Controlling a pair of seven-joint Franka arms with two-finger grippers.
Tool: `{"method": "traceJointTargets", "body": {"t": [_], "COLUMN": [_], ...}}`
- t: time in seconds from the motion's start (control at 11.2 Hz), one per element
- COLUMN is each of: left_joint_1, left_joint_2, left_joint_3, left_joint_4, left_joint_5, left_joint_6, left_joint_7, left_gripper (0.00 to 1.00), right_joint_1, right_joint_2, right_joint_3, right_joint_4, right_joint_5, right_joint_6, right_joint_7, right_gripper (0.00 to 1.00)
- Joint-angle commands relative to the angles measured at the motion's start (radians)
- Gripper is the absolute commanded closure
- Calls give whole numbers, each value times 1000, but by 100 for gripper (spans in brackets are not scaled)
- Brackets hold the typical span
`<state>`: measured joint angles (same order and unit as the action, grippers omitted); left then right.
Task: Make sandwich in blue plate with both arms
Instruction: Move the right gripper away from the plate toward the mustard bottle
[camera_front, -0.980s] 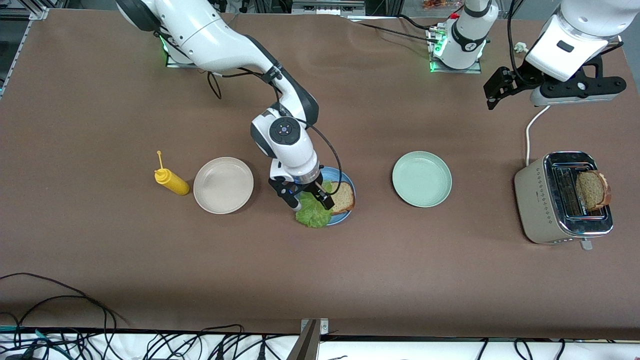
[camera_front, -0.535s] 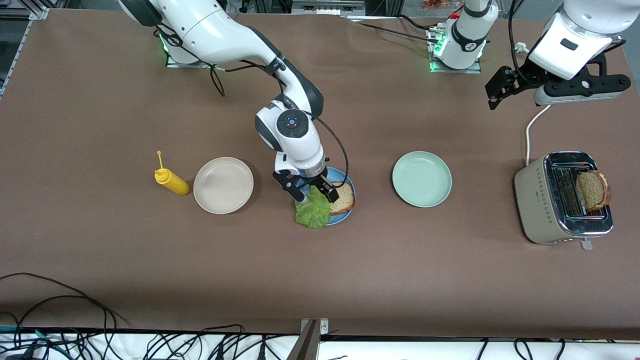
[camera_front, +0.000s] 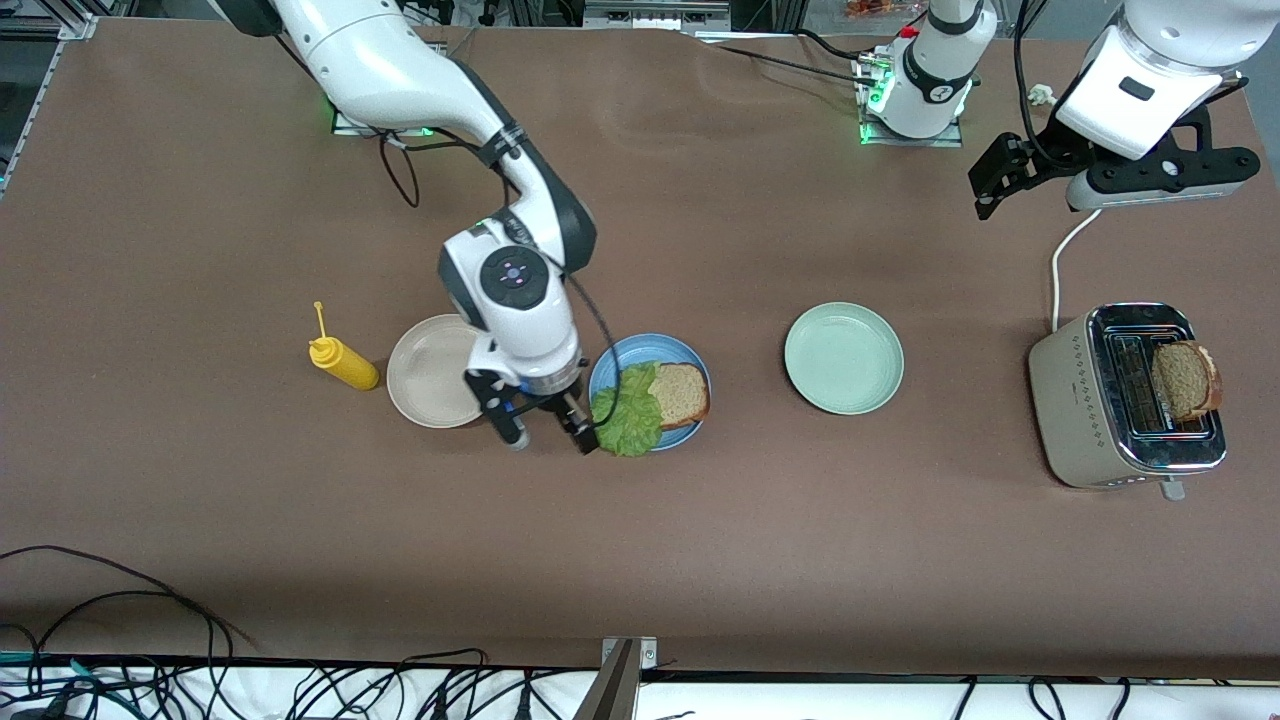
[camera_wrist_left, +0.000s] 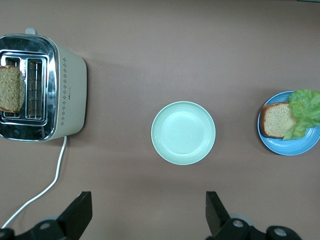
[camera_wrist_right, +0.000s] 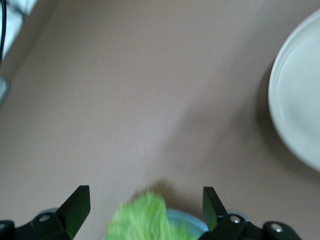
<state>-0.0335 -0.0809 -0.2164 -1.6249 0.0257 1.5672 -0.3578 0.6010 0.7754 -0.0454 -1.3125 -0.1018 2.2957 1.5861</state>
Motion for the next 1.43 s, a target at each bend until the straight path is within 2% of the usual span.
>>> {"method": "traceJointTargets", "body": {"t": [0.0,0.09,0.27,0.89,1.34], "left_joint_1": [-3,-3,-3,-5,-6], "left_joint_2": [9,10,7,4,4], "left_joint_3": [-11,-11,-11,-21,-44], "left_joint_4": [22,22,22,17,11], "left_joint_5": [25,25,23,22,22], "left_joint_6": [-4,-6,-6,-12,-12], "left_joint_7": [-21,-21,-21,-50,-85], "left_gripper": [0,0,0,0,0], "right_joint_1": [2,0,-21,-141,-176], "right_joint_2": [-10,-7,-5,-11,-57], "right_joint_3": [-80,-111,-132,-137,-133], "right_joint_4": [4,4,1,5,-5], "right_joint_5": [-21,-21,-13,-9,-28], "right_joint_6": [-31,-45,-54,-203,-283], "right_joint_7": [8,5,-33,-185,-212], "right_gripper": [0,0,0,0,0]}}
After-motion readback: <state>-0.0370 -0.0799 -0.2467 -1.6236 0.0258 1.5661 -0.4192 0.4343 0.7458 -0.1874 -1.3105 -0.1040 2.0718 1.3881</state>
